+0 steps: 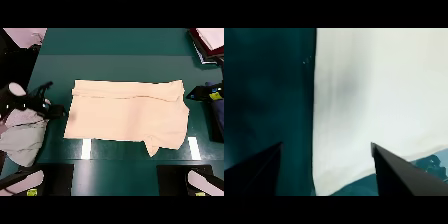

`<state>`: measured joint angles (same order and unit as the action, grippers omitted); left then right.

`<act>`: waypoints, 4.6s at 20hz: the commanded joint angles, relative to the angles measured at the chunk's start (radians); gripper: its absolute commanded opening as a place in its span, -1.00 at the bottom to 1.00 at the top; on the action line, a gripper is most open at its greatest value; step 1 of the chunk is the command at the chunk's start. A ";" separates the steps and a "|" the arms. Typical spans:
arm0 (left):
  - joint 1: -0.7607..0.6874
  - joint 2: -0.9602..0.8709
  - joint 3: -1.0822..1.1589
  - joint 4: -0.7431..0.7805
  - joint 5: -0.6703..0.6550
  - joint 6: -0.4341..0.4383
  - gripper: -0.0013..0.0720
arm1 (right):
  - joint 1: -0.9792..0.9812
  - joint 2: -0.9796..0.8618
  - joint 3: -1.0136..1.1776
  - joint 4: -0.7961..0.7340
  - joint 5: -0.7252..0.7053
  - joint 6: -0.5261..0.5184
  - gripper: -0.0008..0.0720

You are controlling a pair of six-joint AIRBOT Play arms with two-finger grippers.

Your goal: Fold the shirts.

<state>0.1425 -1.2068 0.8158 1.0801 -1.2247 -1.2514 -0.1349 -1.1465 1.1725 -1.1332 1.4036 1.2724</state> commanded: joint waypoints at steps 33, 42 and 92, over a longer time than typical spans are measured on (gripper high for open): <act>0.003 0.179 -0.178 -0.176 0.073 0.037 -0.90 | -0.124 0.206 -0.712 -0.043 -0.026 0.071 0.35; 0.003 0.181 -0.178 -0.173 0.021 0.040 -0.91 | -0.048 0.211 -0.673 -0.073 0.028 0.081 -0.94; -0.203 -0.268 0.467 -0.227 0.019 -0.016 -0.90 | -0.237 -0.469 0.023 0.205 0.016 -0.227 0.89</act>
<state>-0.0132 -1.4738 1.2816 0.8524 -1.2308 -1.2663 -0.3351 -1.5875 1.2461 -0.9844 1.4231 1.1160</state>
